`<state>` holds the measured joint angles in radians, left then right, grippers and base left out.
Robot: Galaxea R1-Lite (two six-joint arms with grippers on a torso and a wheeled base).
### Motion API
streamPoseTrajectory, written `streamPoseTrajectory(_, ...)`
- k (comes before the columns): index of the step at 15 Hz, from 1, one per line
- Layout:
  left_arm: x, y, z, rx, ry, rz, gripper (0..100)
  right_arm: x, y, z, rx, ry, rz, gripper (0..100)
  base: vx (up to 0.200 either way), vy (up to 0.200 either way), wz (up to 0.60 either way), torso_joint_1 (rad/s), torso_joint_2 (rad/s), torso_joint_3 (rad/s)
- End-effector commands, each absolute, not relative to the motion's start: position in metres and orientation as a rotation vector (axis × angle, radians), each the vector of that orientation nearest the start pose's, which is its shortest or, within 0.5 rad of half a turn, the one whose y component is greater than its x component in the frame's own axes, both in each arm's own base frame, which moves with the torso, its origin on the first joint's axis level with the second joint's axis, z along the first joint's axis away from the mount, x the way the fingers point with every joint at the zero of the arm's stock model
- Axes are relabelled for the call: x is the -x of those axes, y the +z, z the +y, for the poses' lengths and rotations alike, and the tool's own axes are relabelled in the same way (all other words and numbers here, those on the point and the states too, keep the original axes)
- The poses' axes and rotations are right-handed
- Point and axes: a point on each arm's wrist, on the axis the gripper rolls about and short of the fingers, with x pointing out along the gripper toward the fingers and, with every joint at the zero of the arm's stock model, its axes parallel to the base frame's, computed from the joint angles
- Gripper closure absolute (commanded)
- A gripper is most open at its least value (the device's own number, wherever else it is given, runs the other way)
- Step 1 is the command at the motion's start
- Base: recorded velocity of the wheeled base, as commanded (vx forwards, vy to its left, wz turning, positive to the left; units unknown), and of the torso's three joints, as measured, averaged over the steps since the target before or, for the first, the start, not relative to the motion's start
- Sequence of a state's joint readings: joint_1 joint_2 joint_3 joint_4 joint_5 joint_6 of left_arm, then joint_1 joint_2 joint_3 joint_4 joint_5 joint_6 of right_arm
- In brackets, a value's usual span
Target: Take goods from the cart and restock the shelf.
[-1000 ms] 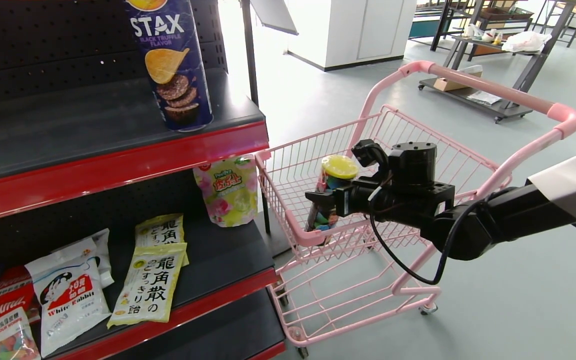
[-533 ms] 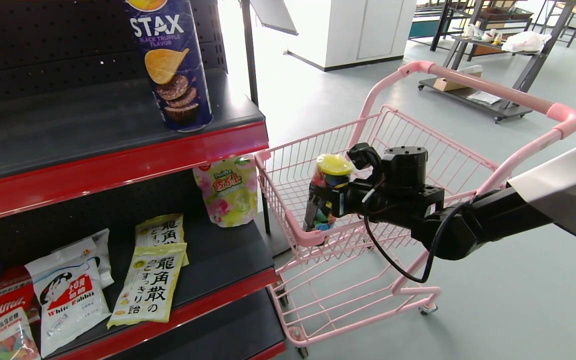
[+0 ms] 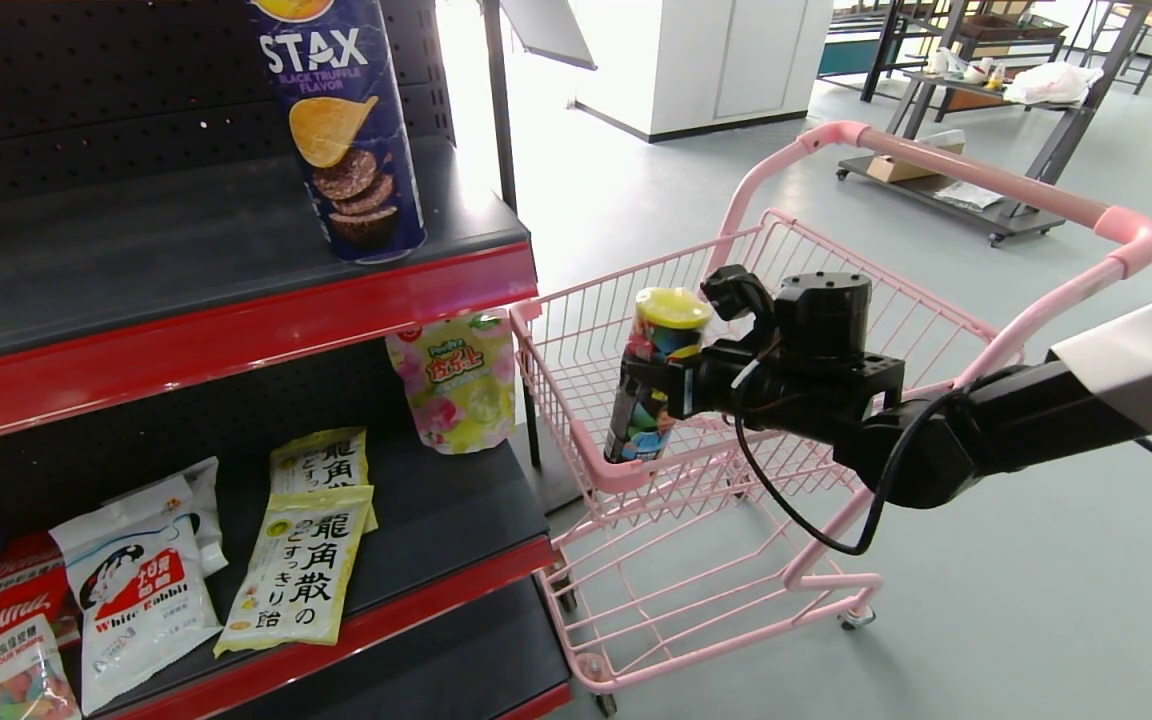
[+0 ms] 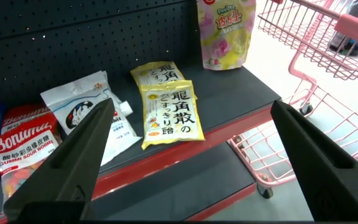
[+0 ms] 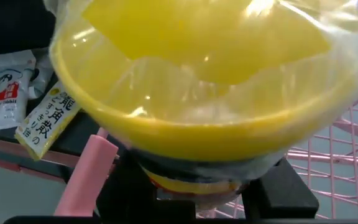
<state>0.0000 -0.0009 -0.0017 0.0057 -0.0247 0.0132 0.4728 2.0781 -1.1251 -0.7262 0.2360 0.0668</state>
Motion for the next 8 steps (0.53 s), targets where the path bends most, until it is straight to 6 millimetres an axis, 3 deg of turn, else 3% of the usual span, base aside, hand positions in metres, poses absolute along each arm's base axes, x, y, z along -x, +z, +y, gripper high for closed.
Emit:
streamPoseTrajectory(1, 0.023, 0.075, -0.001, -0.014, -0.026, 0.004, 0, -0.348, 0.180, 0.179, -0.035, 0.693, 0.150, 100, 0.000, 0.000, 0.00, 0.000, 0.00, 0.000)
streamPoseTrajectory(4, 0.023, 0.075, -0.001, -0.012, -0.026, 0.004, 0, -0.333, 0.215, 0.161, -0.026, 0.668, 0.057, 100, 0.000, 0.000, 0.00, 0.000, 0.00, 0.000)
streamPoseTrajectory(8, 0.023, 0.075, -0.001, -0.012, -0.026, 0.004, 0, -0.277, 0.254, 0.147, -0.023, 0.701, 0.038, 100, 0.000, 0.000, 0.00, 0.000, 0.00, 0.000)
